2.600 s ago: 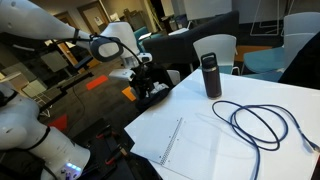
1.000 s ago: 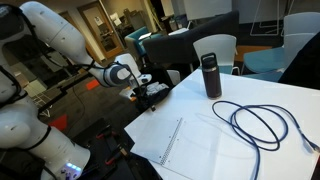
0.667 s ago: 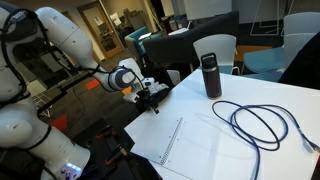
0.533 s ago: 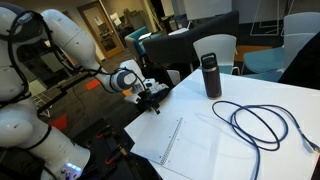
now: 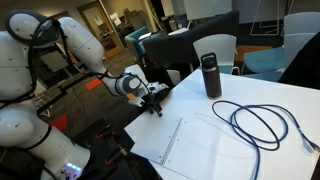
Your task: Close the notebook on the table
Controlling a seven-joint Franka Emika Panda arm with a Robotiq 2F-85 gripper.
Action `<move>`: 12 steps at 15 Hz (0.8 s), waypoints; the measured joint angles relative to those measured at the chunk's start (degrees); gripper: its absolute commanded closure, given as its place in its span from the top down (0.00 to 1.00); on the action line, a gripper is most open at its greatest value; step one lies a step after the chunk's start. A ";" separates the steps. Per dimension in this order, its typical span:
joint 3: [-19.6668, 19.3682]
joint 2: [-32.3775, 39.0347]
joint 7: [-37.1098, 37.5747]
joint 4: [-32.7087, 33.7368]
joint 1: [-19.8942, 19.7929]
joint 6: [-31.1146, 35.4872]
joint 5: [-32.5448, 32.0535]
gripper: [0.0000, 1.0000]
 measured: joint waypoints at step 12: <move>-1.29 -0.22 0.00 0.81 1.77 0.67 2.19 0.00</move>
